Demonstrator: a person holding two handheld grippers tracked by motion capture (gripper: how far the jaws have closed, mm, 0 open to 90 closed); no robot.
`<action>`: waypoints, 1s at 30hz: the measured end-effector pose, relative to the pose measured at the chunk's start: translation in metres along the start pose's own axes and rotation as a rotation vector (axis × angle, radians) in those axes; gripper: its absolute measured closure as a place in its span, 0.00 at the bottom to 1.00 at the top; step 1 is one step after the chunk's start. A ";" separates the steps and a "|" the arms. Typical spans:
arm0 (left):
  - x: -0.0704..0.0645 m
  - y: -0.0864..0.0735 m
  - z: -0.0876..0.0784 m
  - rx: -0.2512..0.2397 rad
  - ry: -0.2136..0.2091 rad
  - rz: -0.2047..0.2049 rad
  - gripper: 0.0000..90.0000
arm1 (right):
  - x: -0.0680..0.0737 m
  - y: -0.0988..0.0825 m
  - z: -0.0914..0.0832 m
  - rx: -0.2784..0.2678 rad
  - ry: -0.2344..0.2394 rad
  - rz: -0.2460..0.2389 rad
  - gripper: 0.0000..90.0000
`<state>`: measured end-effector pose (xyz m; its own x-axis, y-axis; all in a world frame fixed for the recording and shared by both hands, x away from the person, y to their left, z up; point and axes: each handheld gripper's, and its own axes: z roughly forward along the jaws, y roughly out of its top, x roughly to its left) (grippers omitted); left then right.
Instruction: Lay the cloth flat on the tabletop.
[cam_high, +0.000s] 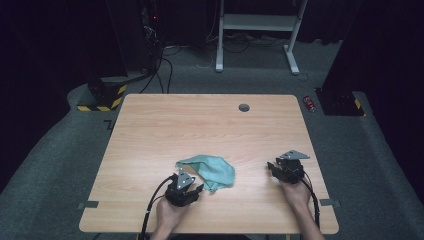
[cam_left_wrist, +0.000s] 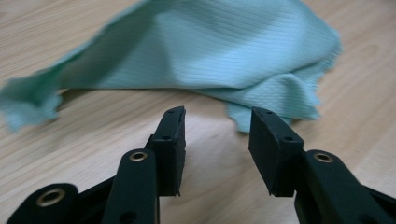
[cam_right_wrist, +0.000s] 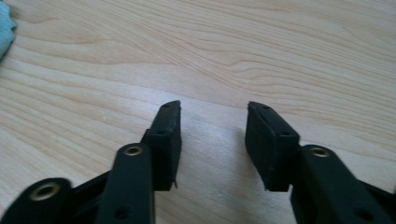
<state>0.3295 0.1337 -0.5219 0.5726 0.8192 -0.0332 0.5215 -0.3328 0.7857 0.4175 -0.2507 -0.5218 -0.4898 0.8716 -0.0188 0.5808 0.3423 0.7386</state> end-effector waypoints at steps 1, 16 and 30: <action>0.002 0.000 0.000 -0.003 0.007 -0.008 0.61 | 0.003 0.001 0.000 0.005 0.009 -0.007 0.67; -0.005 0.014 0.025 0.041 0.038 -0.003 0.42 | 0.088 0.039 -0.010 -0.064 0.297 -0.181 0.63; -0.007 0.015 0.027 0.043 0.053 -0.006 0.38 | 0.121 0.065 0.023 0.056 0.356 -0.220 0.66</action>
<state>0.3502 0.1110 -0.5266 0.5357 0.8444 -0.0044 0.5525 -0.3465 0.7581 0.4102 -0.1149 -0.4915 -0.7946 0.6031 0.0694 0.4669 0.5341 0.7048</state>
